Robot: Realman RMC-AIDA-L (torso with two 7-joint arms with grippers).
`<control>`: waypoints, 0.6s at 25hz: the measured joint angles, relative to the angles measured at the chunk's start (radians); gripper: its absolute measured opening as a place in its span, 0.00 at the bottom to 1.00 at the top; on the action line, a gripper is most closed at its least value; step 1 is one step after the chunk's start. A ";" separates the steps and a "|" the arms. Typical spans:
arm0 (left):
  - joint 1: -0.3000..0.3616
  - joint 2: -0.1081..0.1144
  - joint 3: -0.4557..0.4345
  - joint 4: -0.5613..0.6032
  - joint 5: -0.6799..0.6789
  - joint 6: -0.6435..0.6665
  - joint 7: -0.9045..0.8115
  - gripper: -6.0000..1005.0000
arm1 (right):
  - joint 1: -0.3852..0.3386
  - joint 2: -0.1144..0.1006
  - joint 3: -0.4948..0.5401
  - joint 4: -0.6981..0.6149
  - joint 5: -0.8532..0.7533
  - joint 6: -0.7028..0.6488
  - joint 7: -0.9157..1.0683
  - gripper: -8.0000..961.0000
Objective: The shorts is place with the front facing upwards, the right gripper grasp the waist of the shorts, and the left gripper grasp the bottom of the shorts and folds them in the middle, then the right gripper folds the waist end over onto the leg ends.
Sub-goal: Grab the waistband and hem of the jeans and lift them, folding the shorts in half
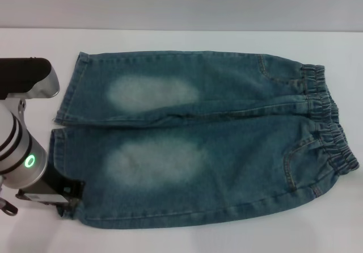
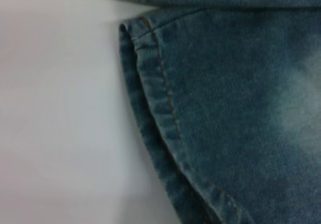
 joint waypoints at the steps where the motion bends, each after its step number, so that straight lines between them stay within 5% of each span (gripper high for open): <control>1: 0.000 0.000 0.000 0.000 0.000 0.000 0.000 0.05 | 0.000 0.001 -0.001 0.003 -0.001 0.004 -0.003 0.83; 15: -0.028 0.001 -0.005 0.028 0.004 -0.010 0.006 0.02 | 0.034 -0.006 -0.013 0.103 -0.007 0.082 -0.074 0.83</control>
